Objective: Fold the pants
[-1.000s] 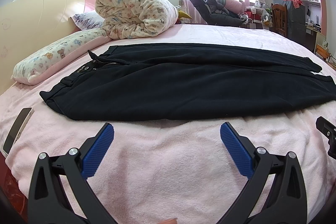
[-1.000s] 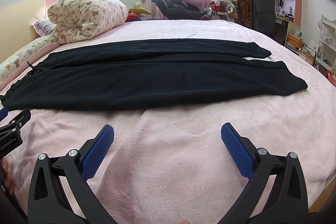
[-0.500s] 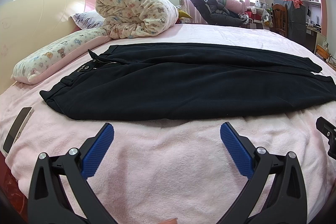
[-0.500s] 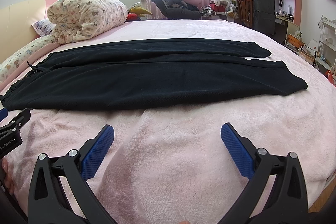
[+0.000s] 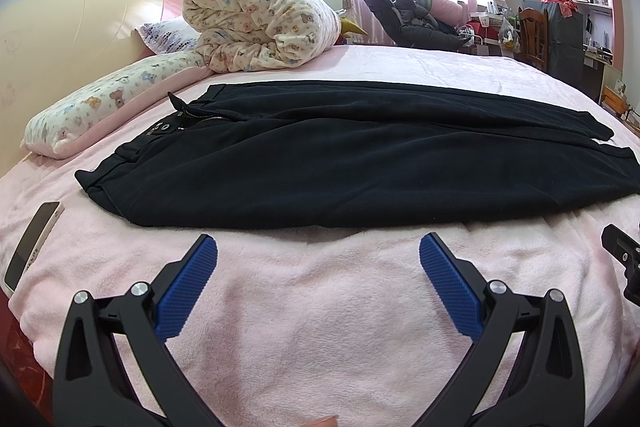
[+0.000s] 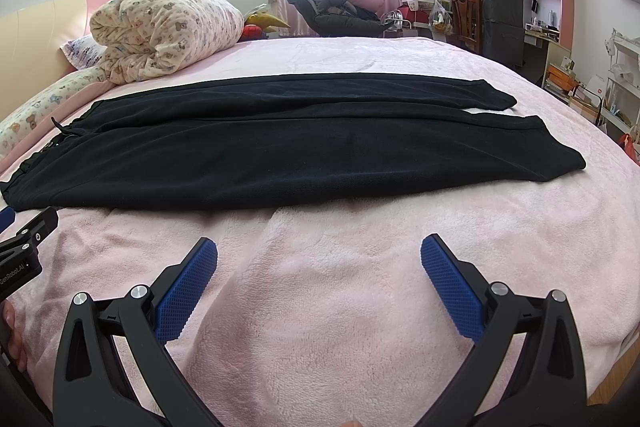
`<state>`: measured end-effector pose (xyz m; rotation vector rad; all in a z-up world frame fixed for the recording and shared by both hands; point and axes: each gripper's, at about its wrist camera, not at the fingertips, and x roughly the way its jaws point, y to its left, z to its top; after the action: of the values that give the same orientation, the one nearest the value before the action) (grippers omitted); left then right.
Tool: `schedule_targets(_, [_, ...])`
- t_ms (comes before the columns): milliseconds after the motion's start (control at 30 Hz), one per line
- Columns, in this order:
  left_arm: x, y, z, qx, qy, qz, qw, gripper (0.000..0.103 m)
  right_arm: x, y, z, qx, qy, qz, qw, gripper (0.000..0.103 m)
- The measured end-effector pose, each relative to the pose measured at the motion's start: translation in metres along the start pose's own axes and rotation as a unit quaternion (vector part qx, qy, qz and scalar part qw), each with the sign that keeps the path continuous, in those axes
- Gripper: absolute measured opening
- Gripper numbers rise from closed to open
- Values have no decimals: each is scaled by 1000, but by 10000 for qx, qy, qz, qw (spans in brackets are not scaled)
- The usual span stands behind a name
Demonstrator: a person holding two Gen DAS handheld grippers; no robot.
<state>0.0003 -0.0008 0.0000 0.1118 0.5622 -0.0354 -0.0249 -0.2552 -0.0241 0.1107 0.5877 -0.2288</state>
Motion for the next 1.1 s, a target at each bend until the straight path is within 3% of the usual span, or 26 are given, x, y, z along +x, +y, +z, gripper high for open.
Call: schedule_targets(1100, [3,6,-1,-26,41,-51,10000,101,-7,-4,10,-2,-111,71,9999,102])
